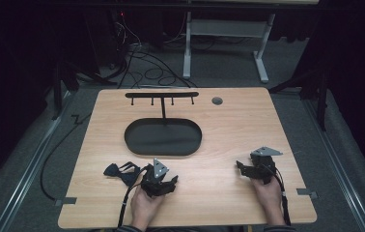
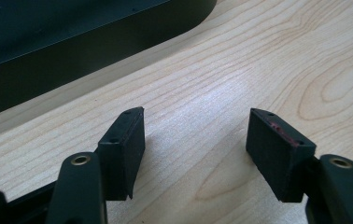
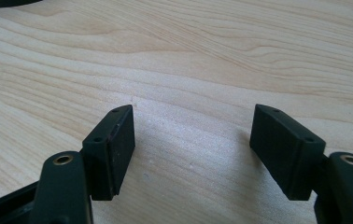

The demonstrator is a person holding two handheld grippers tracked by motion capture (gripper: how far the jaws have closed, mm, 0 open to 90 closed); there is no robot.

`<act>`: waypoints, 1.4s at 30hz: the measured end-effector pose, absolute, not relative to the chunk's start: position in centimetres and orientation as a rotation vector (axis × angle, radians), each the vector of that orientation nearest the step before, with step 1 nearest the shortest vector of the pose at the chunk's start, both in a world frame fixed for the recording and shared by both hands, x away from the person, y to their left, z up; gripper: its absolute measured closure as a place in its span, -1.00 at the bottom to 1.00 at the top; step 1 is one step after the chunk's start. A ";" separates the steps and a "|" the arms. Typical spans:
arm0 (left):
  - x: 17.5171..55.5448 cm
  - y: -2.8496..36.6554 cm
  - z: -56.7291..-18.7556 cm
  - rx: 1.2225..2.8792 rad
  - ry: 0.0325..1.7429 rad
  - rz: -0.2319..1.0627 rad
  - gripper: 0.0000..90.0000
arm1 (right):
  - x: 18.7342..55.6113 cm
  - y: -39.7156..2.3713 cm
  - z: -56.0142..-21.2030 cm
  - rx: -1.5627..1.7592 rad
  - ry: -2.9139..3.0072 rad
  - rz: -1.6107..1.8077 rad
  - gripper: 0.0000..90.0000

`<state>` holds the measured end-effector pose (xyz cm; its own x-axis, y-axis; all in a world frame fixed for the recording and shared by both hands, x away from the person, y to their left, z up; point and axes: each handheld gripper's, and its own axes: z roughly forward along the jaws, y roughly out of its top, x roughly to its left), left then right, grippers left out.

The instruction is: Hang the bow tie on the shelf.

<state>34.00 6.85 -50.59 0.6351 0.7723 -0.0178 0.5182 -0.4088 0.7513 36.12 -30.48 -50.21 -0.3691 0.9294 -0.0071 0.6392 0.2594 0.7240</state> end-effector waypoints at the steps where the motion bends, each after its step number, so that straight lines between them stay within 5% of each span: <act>1: 34.0 6.9 -50.6 2.103 1.004 0.432 -0.16 | 36.1 -30.5 -50.2 1.422 2.101 0.894 -0.28; 42: 33.4 8.0 -49.1 2.043 1.027 0.394 -0.13 | 36.1 -30.5 -50.2 1.423 2.104 0.897 -0.29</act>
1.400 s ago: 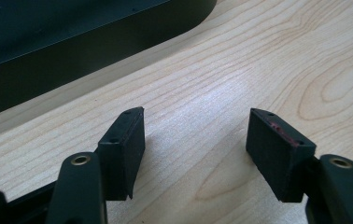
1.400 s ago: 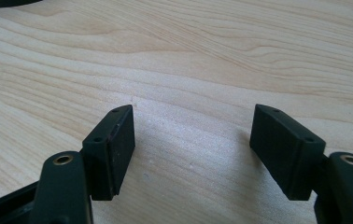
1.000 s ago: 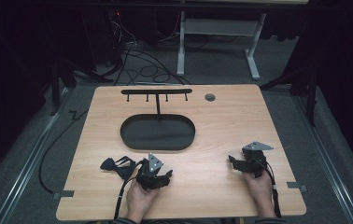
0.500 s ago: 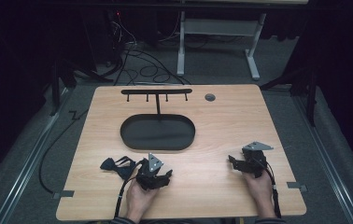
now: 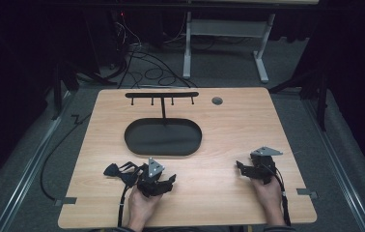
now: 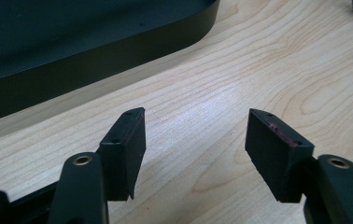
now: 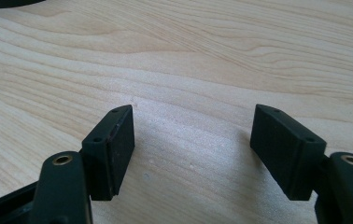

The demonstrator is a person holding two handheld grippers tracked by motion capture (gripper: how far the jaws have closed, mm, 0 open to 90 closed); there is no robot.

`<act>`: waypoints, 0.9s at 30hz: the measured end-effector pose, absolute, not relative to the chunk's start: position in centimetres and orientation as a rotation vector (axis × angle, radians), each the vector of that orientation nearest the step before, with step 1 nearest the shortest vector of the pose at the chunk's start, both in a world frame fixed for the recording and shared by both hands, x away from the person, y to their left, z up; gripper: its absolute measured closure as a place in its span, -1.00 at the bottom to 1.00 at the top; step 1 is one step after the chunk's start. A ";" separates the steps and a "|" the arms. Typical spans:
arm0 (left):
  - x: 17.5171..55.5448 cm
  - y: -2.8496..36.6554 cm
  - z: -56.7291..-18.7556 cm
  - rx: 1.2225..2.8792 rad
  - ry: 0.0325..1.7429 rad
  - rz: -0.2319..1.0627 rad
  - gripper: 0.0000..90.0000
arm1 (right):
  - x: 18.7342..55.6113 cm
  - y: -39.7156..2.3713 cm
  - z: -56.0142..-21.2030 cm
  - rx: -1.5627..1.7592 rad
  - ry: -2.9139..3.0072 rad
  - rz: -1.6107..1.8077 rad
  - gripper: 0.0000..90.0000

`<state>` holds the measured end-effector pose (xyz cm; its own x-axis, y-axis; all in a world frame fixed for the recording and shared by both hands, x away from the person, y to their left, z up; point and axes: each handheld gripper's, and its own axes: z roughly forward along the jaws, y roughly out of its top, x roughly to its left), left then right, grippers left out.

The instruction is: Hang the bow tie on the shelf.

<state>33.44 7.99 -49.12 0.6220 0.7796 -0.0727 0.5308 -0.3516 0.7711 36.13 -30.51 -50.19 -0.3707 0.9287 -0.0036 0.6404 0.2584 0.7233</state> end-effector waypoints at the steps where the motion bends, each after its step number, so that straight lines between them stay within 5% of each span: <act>1: 33.4 8.1 -49.0 2.038 1.028 0.394 -0.13 | 36.1 -30.5 -50.2 1.423 2.104 0.897 -0.29; 27: 32.8 10.9 -45.4 1.992 1.010 0.379 -0.09 | 36.1 -30.6 -50.2 1.427 2.103 0.905 -0.29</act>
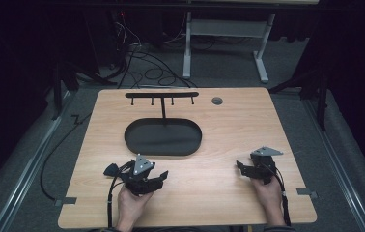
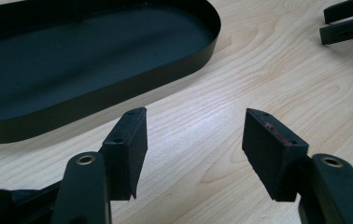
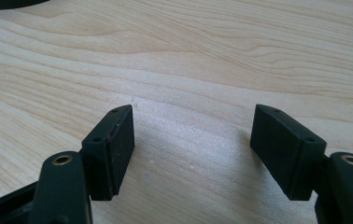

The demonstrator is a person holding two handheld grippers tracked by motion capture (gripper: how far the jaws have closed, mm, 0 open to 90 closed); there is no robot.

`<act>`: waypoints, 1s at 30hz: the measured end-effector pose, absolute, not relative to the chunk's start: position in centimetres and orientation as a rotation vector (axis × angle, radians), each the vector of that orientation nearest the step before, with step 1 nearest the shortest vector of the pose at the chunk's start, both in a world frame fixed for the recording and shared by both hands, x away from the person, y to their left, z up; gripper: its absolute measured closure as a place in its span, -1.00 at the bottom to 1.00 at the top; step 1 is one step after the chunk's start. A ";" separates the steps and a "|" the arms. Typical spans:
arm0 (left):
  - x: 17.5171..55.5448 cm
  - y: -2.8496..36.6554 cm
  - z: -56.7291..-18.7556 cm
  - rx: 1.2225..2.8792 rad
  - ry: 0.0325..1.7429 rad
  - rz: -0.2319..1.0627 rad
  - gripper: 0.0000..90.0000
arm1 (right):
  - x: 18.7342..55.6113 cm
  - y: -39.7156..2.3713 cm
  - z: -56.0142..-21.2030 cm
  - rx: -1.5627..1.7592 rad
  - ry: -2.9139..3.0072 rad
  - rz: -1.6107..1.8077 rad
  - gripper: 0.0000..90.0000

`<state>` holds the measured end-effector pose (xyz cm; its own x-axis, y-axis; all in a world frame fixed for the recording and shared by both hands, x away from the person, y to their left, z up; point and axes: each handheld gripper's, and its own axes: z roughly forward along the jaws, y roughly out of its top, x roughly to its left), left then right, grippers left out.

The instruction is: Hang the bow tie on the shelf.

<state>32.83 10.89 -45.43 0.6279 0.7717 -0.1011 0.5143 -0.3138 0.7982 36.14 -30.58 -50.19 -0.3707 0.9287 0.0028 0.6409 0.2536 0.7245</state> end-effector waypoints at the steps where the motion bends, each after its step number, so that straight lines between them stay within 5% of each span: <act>1: 32.8 11.0 -45.3 1.993 1.009 0.382 -0.09 | 36.1 -30.6 -50.2 1.427 2.103 0.905 -0.29; 30: 32.5 18.4 -43.7 1.907 1.187 0.550 -0.05 | 36.1 -30.6 -50.2 1.427 2.103 0.904 -0.29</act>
<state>32.48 18.44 -43.68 0.4641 0.8844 -0.0501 0.5336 -0.2340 0.8127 36.14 -30.58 -50.19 -0.3705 0.9288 0.0026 0.6408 0.2536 0.7246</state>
